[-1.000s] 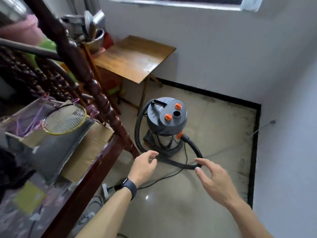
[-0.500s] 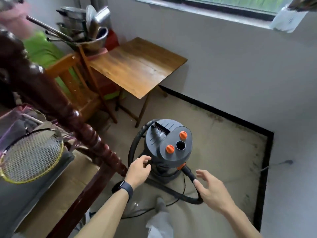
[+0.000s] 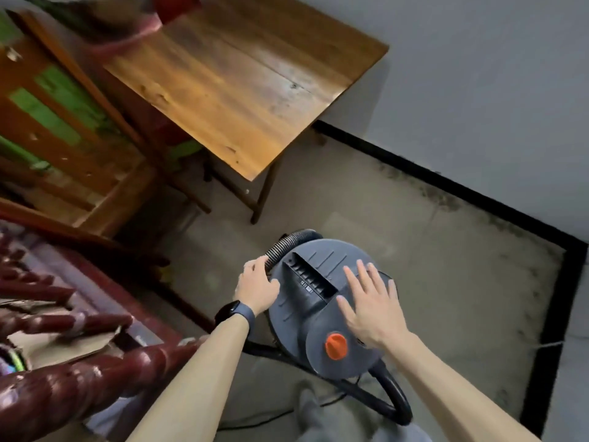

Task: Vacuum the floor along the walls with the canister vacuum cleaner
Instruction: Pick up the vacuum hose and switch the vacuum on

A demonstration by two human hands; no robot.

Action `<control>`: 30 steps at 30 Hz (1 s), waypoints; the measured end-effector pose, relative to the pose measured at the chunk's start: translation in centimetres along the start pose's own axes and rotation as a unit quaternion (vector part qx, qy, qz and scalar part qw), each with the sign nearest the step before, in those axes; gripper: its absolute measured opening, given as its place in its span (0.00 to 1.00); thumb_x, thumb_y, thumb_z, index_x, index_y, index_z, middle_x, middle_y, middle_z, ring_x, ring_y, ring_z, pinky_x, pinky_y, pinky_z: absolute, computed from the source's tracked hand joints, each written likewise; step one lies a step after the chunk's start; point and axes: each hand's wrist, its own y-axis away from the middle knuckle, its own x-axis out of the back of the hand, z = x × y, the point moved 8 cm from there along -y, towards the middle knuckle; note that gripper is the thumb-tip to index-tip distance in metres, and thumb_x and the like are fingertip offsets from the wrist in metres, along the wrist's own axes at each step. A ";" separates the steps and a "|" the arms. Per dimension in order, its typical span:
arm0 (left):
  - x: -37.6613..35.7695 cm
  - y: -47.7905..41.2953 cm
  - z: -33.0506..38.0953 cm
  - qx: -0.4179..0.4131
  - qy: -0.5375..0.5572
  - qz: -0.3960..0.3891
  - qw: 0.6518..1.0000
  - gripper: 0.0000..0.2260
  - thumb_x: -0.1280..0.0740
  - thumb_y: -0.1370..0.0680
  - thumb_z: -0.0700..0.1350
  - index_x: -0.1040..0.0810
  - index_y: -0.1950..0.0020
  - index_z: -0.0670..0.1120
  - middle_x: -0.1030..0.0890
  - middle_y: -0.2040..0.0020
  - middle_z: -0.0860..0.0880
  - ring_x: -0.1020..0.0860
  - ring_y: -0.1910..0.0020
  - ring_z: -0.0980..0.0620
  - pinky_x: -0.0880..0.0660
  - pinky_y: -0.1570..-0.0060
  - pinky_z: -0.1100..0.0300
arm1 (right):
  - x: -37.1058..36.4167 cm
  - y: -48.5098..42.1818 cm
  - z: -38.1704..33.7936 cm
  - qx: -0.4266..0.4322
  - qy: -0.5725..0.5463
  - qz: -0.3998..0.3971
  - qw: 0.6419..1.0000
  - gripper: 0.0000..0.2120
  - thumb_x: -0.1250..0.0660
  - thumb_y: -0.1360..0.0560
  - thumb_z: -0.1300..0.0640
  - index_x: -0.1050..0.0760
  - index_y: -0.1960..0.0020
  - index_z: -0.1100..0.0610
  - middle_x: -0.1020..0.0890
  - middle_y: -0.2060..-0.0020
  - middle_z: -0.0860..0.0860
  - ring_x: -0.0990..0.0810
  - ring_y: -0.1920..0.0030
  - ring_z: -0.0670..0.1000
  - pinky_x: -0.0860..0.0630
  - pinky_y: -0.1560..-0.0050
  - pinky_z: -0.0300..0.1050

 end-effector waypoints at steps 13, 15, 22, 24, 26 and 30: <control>-1.7 -7.4 -4.4 0.074 -0.039 -0.029 0.996 0.15 0.33 0.29 0.49 0.30 0.46 0.46 0.24 0.51 0.46 0.24 0.53 0.42 0.29 0.58 0.54 | -6.6 -3.0 2.7 0.033 0.059 0.067 0.995 0.32 0.61 0.18 0.34 0.68 0.18 0.41 0.66 0.18 0.48 0.64 0.18 0.53 0.55 0.24 0.68; -0.6 -5.6 -3.5 0.090 0.021 -0.046 0.995 0.15 0.31 0.31 0.47 0.28 0.48 0.41 0.21 0.56 0.46 0.23 0.59 0.46 0.29 0.64 0.57 | -6.2 -2.8 2.4 0.019 0.056 0.015 0.998 0.32 0.63 0.19 0.33 0.69 0.19 0.41 0.71 0.20 0.46 0.67 0.18 0.53 0.56 0.23 0.69; 1.6 6.0 4.8 0.016 0.288 -0.107 0.952 0.17 0.33 0.38 0.38 0.32 0.52 0.42 0.24 0.63 0.45 0.23 0.69 0.46 0.25 0.63 0.51 | 2.1 -2.7 0.2 -0.100 -0.240 -0.163 0.952 0.37 0.56 0.18 0.31 0.47 0.16 0.50 0.47 0.16 0.52 0.51 0.17 0.52 0.54 0.20 0.65; 2.0 9.5 7.8 -0.028 0.295 -0.128 0.947 0.17 0.33 0.40 0.37 0.31 0.52 0.41 0.26 0.65 0.46 0.27 0.69 0.48 0.27 0.65 0.51 | 6.1 -1.3 0.0 -0.199 -0.504 -0.110 0.833 0.43 0.51 0.22 0.24 0.36 0.20 0.55 0.28 0.24 0.55 0.32 0.23 0.55 0.42 0.21 0.59; 2.2 12.7 10.6 -0.080 0.275 -0.164 0.944 0.21 0.32 0.42 0.37 0.28 0.50 0.40 0.27 0.63 0.47 0.29 0.66 0.50 0.31 0.64 0.52 | 8.6 1.1 -1.2 -0.220 -0.666 -0.120 0.703 0.43 0.45 0.25 0.23 0.28 0.29 0.59 0.18 0.37 0.55 0.19 0.36 0.57 0.29 0.29 0.59; 1.4 18.8 15.5 -0.156 0.183 -0.276 0.931 0.23 0.30 0.36 0.31 0.24 0.45 0.48 0.23 0.64 0.55 0.24 0.64 0.53 0.27 0.63 0.55 | 14.1 6.0 -1.5 -0.179 -0.803 -0.121 0.555 0.37 0.33 0.26 0.30 0.21 0.40 0.64 0.14 0.48 0.57 0.14 0.51 0.57 0.17 0.50 0.51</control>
